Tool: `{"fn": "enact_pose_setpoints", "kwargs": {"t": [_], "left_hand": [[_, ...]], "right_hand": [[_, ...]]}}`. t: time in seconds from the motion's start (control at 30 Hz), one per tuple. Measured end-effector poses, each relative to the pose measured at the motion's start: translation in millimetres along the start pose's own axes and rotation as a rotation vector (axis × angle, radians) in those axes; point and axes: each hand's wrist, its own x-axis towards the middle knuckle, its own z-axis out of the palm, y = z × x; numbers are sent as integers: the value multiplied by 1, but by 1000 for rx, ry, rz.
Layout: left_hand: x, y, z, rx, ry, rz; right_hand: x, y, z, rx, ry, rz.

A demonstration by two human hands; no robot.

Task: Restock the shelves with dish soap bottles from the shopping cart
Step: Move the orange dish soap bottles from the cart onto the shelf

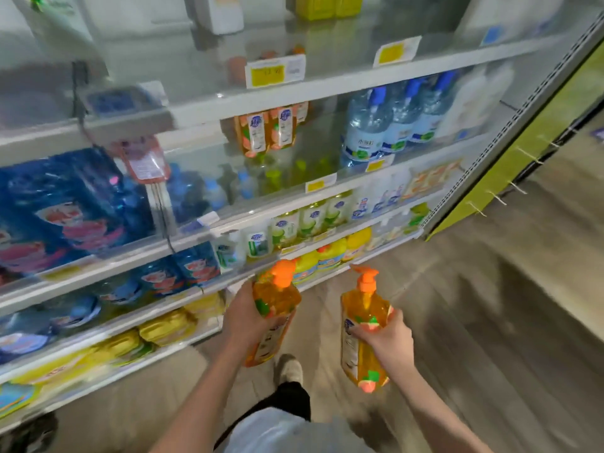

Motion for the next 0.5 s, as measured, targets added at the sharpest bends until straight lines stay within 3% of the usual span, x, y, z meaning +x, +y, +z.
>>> {"fn": "enact_pose_setpoints", "kwargs": {"t": [0.27,0.5], "left_hand": [[59,94,-11,-72,17,244],[112,160,-26,-26,250,372]], "right_hand": [[82,-78,-53,205,39,-211],[160,-166,-90,293,-38,-569]]}}
